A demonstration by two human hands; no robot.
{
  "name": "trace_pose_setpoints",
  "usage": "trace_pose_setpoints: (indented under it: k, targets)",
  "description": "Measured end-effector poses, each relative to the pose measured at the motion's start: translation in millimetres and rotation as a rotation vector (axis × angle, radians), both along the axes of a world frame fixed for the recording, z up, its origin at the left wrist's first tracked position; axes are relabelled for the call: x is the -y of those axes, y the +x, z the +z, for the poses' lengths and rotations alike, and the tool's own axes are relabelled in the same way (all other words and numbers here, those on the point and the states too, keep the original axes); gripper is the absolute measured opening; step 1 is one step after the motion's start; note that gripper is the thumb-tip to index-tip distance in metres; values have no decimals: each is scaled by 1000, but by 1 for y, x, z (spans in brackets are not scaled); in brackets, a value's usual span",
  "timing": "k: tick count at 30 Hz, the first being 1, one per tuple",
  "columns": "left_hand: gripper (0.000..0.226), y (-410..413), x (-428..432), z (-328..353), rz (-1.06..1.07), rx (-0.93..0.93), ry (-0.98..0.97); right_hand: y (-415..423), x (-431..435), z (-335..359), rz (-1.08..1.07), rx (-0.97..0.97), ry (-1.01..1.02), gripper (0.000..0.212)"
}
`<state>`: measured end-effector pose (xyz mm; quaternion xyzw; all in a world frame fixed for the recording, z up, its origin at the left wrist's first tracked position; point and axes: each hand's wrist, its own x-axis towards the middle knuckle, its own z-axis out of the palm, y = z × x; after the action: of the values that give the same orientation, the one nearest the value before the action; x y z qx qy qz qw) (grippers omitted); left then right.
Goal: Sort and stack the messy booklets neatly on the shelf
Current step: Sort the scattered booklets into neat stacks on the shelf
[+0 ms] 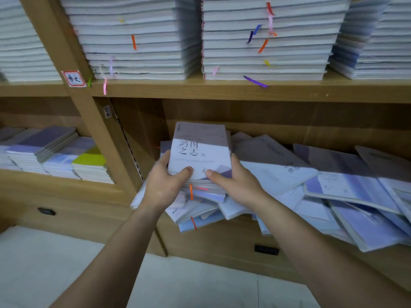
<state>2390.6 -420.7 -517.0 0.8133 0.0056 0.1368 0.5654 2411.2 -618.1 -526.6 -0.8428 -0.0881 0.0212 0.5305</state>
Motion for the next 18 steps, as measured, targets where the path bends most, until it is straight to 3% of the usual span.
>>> trace_pose_setpoints:
  k: [8,10,14,18]
  targets:
    - [36,20,-47,-9,154,2,-18,46,-65,7,7,-7,-38,63]
    - [33,24,-53,-13,166,-42,76,51,-76,9,-10,17,-103,59]
    - [45,19,-55,-10,290,57,497,51,-85,5,-22,68,-191,59]
    - [36,9,-41,-13,181,133,583,37,-65,9,102,-5,-184,83]
